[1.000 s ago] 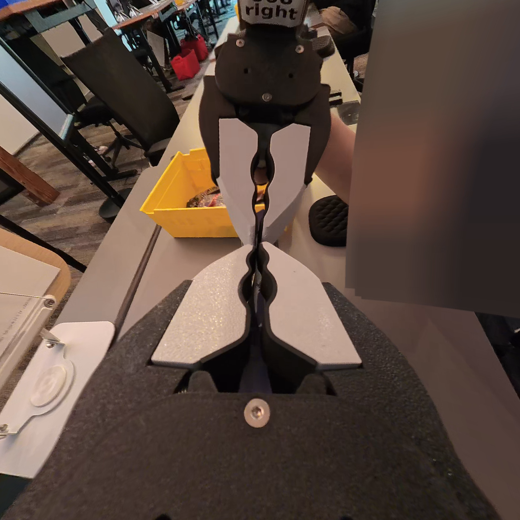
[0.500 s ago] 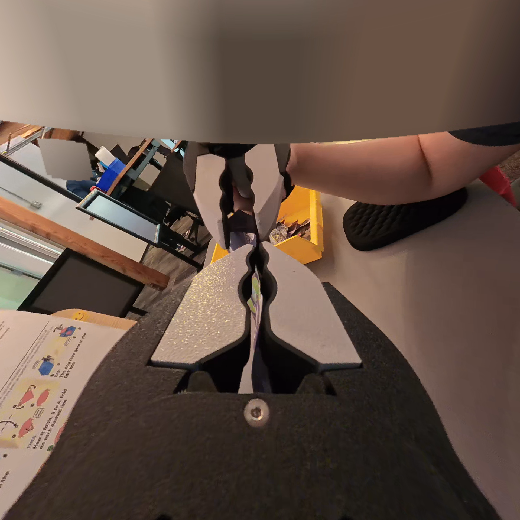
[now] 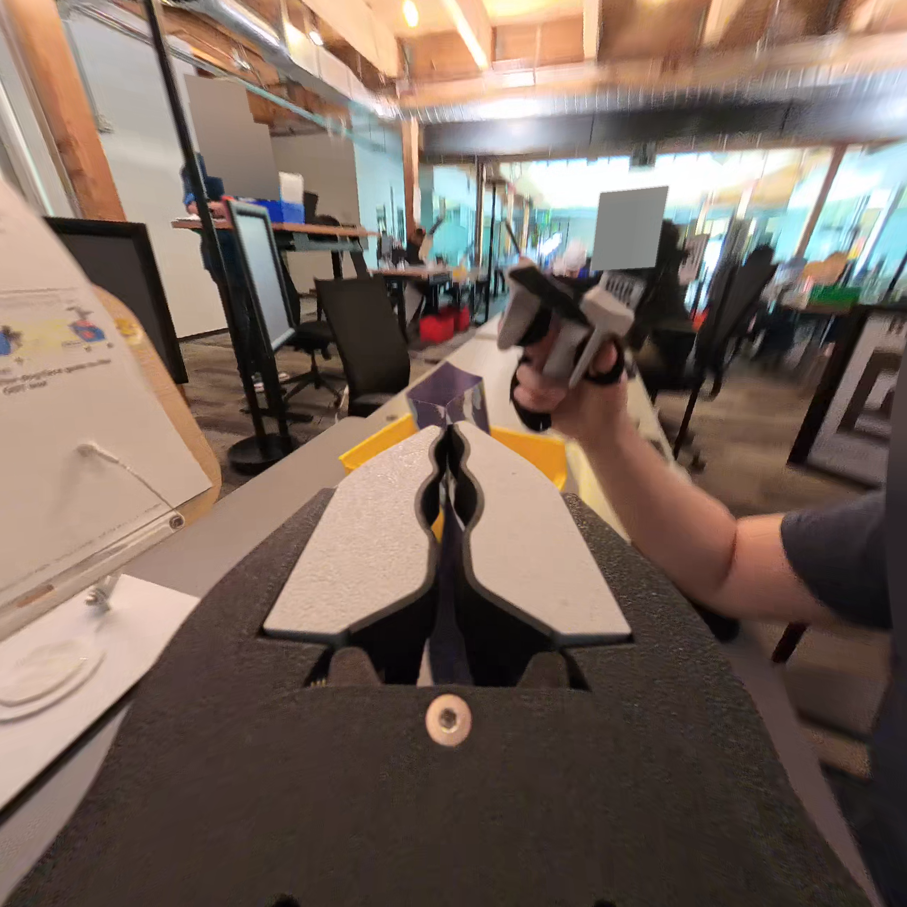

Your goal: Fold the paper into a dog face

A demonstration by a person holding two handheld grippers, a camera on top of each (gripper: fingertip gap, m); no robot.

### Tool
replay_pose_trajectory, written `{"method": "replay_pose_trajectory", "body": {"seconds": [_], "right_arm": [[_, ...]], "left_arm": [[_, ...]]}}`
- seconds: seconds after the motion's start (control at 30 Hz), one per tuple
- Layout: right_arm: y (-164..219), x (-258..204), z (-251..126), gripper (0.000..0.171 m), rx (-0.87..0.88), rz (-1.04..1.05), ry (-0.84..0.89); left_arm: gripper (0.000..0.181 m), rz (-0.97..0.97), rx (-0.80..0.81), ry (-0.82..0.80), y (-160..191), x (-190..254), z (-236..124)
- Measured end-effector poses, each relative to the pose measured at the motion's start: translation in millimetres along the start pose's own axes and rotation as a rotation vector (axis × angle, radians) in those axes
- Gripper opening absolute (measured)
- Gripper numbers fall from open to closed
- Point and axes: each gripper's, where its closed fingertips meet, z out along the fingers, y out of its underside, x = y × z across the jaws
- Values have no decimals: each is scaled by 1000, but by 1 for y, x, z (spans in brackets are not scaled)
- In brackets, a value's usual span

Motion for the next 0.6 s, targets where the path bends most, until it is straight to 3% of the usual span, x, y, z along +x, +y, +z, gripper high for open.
{"method": "replay_pose_trajectory", "body": {"seconds": [0.1,0.2,0.3,0.5,0.6], "right_arm": [[34,24,9,80,2,265,3],[71,14,36,92,44,561,-103],[101,1,58,101,51,697,-116],[116,-12,69,100,78,741,-108],[111,-10,68,86,130,753,-80]], "left_arm": [[0,-105,122,-10,-11,-16,-10],[0,-145,155,-35,-10,-24,-7],[0,-198,177,-2,-6,-20,3],[0,-285,184,49,3,-18,17],[0,-295,190,54,6,-17,22]]}}
